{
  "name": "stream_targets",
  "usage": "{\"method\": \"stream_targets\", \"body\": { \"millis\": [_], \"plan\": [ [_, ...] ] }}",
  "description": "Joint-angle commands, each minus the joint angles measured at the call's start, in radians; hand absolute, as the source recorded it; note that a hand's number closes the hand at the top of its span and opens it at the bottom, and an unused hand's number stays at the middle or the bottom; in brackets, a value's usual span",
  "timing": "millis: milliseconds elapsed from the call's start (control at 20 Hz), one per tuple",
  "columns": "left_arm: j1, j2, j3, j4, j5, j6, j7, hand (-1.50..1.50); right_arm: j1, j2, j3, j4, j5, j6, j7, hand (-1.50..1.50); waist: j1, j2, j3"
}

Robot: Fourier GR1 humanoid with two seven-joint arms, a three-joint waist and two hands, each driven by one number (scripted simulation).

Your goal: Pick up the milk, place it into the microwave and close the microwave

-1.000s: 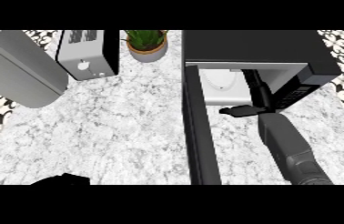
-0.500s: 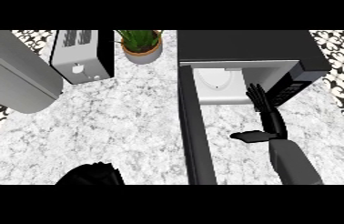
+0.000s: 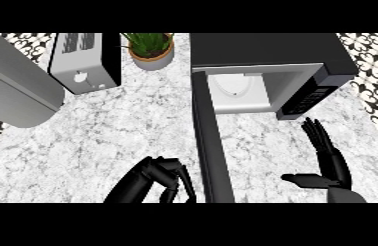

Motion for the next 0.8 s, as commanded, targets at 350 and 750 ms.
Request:
{"method": "stream_targets", "body": {
  "millis": [350,750],
  "plan": [
    [-0.282,0.000,-0.217,0.517,-0.030,0.236,-0.132,1.50,0.283,-0.054,0.064,-0.399,-0.089,0.147,0.007,-1.50,-0.005,0.009,0.000],
    [-0.381,0.000,-0.337,0.747,0.086,0.525,-0.353,1.50,0.366,-0.120,0.090,-0.610,-0.250,0.282,0.065,-1.50,-0.036,0.015,-0.002]
  ]
}}
